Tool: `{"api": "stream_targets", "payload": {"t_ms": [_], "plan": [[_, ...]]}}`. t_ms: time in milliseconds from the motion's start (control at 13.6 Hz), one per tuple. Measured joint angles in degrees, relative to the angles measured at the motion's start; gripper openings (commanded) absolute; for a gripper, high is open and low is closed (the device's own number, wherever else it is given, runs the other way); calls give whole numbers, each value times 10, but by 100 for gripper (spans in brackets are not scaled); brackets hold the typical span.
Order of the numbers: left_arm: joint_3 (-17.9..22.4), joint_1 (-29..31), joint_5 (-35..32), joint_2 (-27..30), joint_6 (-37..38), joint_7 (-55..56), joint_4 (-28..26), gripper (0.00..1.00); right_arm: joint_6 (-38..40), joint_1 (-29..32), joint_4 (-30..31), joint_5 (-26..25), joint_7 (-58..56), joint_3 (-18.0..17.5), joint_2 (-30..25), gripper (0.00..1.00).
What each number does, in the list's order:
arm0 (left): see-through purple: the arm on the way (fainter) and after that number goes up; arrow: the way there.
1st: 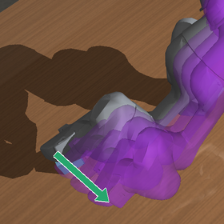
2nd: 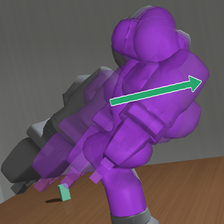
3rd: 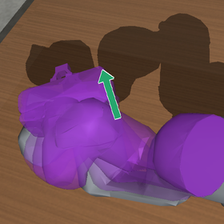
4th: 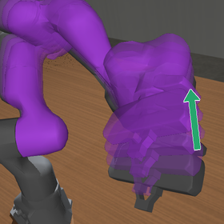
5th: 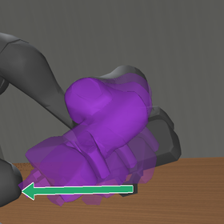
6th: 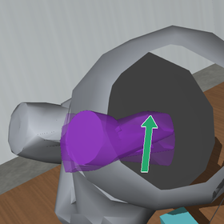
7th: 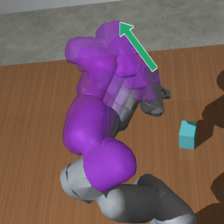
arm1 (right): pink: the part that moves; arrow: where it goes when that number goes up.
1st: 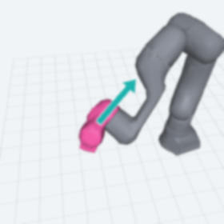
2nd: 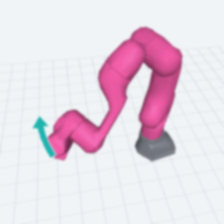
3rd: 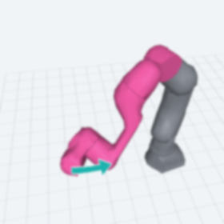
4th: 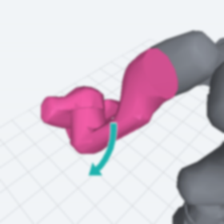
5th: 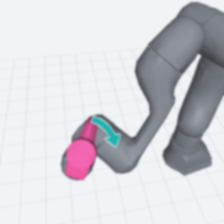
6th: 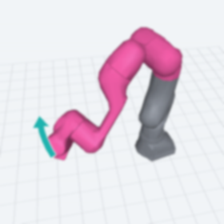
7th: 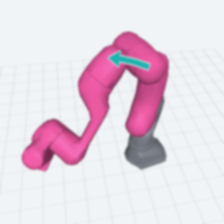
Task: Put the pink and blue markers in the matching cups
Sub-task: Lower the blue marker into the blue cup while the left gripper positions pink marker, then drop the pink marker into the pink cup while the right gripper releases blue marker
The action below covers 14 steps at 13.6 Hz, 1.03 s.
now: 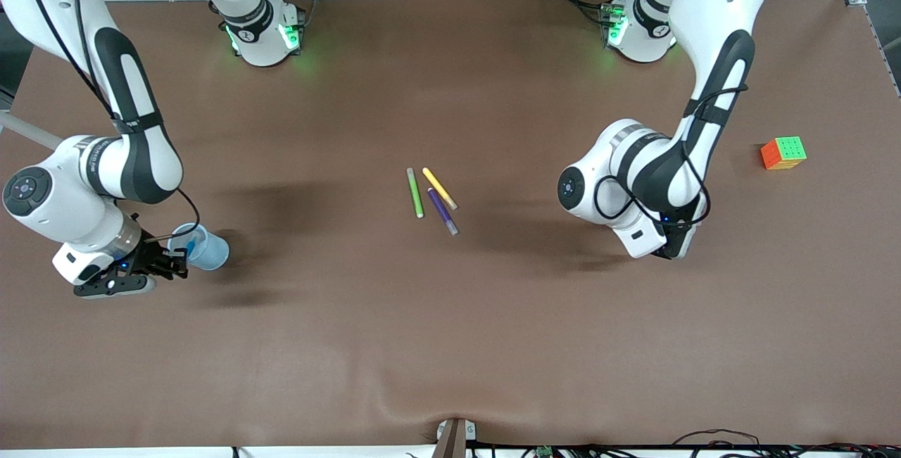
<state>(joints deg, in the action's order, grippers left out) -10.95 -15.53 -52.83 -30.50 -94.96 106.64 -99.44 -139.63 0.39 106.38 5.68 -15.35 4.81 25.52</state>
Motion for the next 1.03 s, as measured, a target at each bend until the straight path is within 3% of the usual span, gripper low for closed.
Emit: {"api": "stream_targets", "payload": {"t_ms": [147,441,882,1029], "plan": [[0,1,42,9,0,-32,19,92,24,0,-4,0,0,0,-5,100],[0,4,124,25,0,-90,46,92,81,0,-39,0,0,0,-13,100],[0,33,272,60,-1,-203,73,92,249,0,-181,0,3,0,-14,100],[0,54,316,77,-2,-268,74,100,300,0,-217,0,3,0,-14,100]]}}
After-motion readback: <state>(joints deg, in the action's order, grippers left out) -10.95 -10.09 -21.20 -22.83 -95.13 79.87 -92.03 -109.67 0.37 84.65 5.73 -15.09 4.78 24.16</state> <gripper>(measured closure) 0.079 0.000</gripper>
